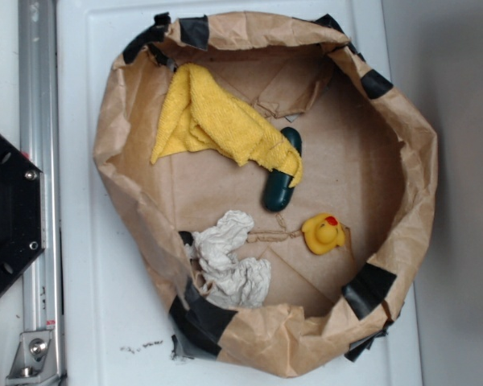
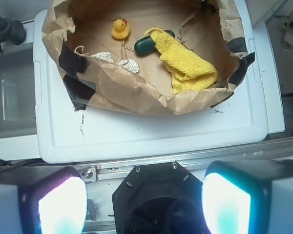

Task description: Grab the yellow duck.

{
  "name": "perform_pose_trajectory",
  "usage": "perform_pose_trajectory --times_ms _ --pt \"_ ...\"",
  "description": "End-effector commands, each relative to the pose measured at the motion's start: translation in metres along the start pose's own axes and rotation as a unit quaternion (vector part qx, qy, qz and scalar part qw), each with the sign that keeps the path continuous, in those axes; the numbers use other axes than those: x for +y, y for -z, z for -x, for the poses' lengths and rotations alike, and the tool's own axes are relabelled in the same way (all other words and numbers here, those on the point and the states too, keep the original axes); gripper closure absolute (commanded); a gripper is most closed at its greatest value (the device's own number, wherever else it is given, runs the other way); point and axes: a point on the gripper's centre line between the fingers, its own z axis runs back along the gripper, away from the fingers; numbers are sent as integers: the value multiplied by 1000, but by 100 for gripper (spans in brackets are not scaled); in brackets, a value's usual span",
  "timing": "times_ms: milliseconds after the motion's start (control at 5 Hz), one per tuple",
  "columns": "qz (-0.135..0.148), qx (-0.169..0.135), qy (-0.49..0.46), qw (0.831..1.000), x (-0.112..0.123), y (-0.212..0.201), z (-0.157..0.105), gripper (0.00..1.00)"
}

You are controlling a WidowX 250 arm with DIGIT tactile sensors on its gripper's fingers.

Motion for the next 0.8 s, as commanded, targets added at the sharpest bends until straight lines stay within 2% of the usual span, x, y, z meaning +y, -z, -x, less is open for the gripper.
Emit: perform_pose_trajectory --times_ms 0,200,400,600 --pt "0 0 0 1000 0 0 0 0" --pt "-8 -48 -17 999 10 21 -49 0" --pt "2 -125 7 992 14 30 -100 0" --pt "-22 -131 22 991 18 52 -129 0"
